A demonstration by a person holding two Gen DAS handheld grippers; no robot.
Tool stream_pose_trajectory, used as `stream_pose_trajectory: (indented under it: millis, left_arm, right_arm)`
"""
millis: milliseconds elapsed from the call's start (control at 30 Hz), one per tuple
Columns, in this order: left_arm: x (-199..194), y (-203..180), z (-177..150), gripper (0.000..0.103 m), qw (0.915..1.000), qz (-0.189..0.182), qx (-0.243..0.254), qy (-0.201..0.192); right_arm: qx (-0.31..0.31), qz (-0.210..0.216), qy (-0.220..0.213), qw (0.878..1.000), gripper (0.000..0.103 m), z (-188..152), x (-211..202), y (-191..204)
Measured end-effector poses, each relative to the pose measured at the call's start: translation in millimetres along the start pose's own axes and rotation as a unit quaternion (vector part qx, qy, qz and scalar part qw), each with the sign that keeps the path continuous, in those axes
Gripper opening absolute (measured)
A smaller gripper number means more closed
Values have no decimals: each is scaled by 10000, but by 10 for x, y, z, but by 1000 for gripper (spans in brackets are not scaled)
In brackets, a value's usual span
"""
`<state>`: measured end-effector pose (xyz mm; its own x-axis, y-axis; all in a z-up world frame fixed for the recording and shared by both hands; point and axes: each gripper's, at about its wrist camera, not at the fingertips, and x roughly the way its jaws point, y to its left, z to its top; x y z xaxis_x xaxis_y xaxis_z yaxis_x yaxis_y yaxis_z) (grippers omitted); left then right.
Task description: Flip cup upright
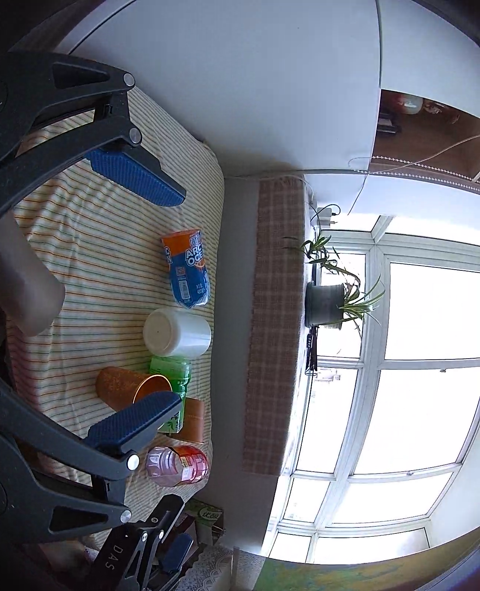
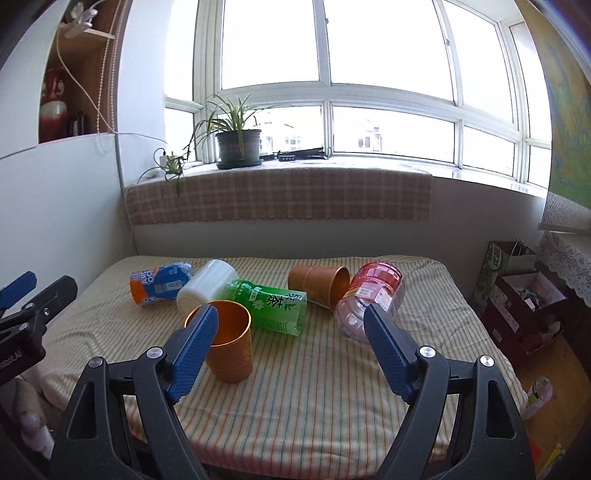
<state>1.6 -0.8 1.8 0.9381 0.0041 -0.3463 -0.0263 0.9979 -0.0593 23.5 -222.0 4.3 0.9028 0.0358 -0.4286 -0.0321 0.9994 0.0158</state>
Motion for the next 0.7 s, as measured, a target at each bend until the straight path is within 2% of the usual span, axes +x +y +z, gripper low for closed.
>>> stream_pose_trajectory:
  millis: [167,700]
  left_arm:
    - [-28,46,-16,102,9999,104,-14,-37]
    - [-53,92,-14,102,9999,92,-106,-35]
  right_arm:
    - [9,-40,-58,10000,81,-6,-28,12]
    - [32,-54,-44,10000,81,-1,-45,33]
